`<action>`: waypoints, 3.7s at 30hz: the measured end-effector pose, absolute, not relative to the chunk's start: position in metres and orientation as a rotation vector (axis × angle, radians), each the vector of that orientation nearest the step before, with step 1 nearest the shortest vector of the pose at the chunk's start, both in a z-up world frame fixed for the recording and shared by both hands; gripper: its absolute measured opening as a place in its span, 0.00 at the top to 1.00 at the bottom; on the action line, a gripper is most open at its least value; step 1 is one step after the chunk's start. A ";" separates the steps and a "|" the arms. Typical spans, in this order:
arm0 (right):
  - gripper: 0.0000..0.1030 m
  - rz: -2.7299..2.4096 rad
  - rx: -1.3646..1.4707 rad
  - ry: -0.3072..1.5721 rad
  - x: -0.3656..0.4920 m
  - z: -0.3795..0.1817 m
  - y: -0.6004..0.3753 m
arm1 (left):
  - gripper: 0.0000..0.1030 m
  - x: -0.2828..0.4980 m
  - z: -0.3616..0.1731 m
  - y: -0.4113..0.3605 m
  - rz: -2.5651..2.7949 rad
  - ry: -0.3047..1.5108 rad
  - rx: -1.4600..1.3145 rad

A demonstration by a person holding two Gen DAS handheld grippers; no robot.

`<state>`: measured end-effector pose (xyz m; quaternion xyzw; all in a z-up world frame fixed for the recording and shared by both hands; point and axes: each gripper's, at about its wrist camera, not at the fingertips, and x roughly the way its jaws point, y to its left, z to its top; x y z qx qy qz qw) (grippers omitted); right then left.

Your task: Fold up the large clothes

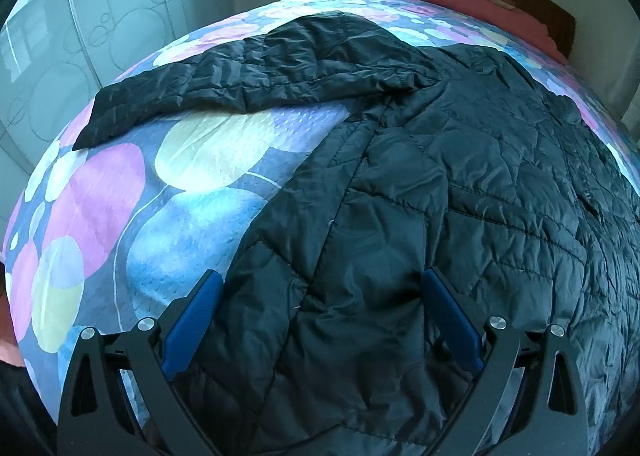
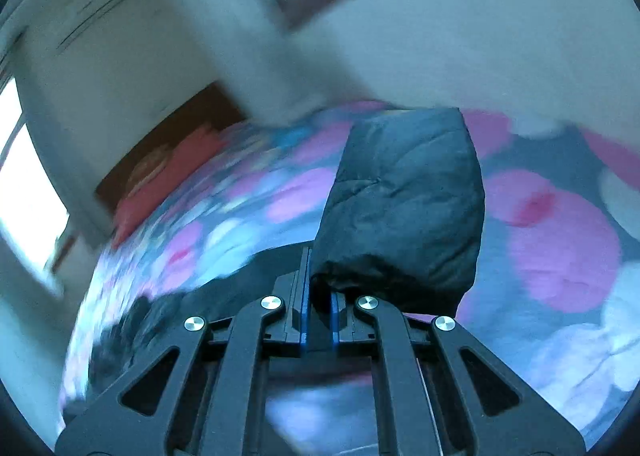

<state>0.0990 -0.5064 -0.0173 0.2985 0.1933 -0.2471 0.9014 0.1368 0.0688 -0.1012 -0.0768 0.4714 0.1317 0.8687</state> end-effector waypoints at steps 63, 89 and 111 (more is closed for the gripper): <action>0.59 0.069 0.262 0.862 0.301 -0.076 -0.249 | 0.04 0.140 -0.119 0.089 0.270 0.988 -0.215; 0.42 -0.249 0.084 0.930 0.304 -0.112 -0.305 | 0.04 0.139 -0.121 0.088 0.270 0.985 -0.214; 0.41 -0.259 0.130 0.864 0.255 -0.110 -0.310 | 0.04 0.128 -0.091 0.136 0.216 0.880 -0.324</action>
